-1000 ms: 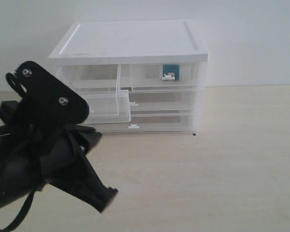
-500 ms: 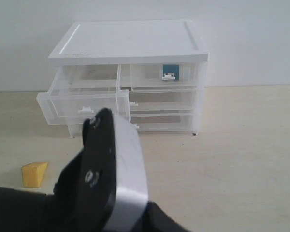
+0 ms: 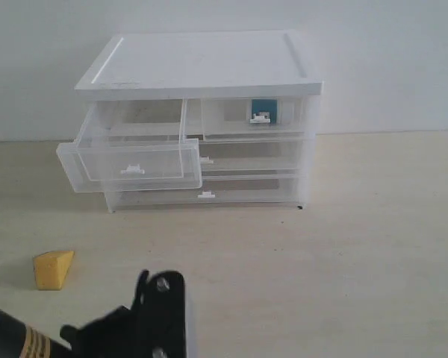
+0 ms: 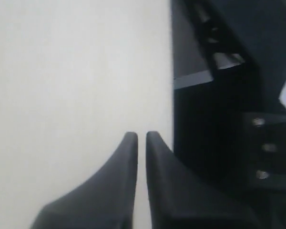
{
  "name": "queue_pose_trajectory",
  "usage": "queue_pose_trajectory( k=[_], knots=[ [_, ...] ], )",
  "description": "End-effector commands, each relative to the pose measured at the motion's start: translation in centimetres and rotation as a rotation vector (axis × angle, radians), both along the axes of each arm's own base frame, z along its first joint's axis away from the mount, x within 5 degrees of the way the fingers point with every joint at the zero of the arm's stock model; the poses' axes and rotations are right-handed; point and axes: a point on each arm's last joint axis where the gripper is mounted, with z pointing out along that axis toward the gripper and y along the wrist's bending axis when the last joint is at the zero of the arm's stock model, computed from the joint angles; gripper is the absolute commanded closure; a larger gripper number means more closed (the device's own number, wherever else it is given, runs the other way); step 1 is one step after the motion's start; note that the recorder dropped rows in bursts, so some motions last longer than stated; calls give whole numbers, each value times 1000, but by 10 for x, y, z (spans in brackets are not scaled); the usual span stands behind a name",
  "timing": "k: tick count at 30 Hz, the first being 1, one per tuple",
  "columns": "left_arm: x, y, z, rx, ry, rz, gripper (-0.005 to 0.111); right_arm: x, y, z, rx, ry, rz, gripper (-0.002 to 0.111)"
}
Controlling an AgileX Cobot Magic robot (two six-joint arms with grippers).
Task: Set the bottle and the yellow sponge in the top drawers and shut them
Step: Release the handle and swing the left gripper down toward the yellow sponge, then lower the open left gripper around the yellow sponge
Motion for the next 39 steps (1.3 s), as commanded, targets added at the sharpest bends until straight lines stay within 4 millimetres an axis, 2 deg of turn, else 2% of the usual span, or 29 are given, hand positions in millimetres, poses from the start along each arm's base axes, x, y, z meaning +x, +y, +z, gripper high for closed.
queue_pose_trajectory(
  k=[1, 7, 9, 11, 17, 20, 23, 28, 31, 39],
  knots=[
    [31, 19, -4, 89, 14, 320, 102, 0, 0, 0, 0, -10, 1, 108],
    [64, 43, -4, 94, -7, 632, 102, 0, 0, 0, 0, -10, 1, 108],
    [72, 53, -5, 130, -22, 708, 97, 0, 0, 0, 0, -10, 1, 108],
    [80, 64, -6, 162, -36, 787, 86, 0, 0, 0, 0, -10, 1, 108],
    [98, 93, -5, 221, -83, 1039, 43, 0, 0, 0, 0, -10, 1, 108],
    [105, 104, -4, 226, -114, 1129, 32, 0, 0, 0, 0, -10, 1, 108],
    [111, 110, -2, 194, -136, 1189, 31, 0, 0, 0, 0, -10, 1, 108],
    [120, 109, 2, 95, -188, 1210, 31, 0, 0, 0, 0, -10, 1, 108],
    [125, 111, -1, 106, -225, 1232, 31, 0, 0, 0, 0, -10, 1, 108],
    [143, 110, -33, 195, -235, 1306, 31, 0, 0, 0, 0, -10, 1, 108]
  ],
)
